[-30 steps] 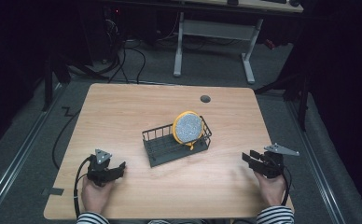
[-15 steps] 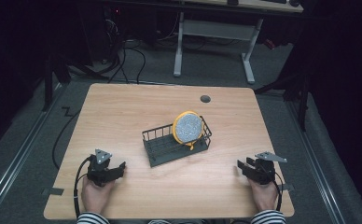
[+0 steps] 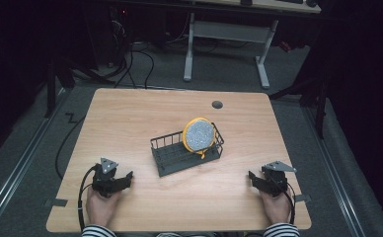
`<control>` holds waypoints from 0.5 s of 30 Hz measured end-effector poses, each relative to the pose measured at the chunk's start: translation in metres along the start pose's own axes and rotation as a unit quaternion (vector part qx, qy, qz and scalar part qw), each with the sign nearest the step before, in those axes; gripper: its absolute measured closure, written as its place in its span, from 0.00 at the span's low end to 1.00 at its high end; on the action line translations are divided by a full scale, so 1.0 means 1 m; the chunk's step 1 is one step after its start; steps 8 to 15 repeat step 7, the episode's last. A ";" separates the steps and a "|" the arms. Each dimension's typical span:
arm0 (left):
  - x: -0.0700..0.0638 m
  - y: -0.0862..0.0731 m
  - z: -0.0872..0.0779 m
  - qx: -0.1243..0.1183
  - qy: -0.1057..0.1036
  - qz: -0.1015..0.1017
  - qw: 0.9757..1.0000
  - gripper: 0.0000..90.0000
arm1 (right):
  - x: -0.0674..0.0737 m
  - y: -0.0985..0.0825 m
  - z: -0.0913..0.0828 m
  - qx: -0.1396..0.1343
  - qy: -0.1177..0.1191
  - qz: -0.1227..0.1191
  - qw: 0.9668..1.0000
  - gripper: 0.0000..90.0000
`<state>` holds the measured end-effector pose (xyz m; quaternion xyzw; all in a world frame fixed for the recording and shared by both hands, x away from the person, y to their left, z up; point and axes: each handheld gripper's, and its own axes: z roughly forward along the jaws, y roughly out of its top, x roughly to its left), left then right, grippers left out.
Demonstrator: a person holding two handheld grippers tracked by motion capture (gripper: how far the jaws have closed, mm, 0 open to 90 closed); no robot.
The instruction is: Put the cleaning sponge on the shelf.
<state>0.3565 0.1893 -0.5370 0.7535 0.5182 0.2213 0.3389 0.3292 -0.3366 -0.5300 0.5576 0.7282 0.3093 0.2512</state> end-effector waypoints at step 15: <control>0.000 0.000 0.000 0.000 0.004 -0.002 1.000 0.27 | 0.000 0.000 0.000 0.001 -0.003 0.004 1.000 0.43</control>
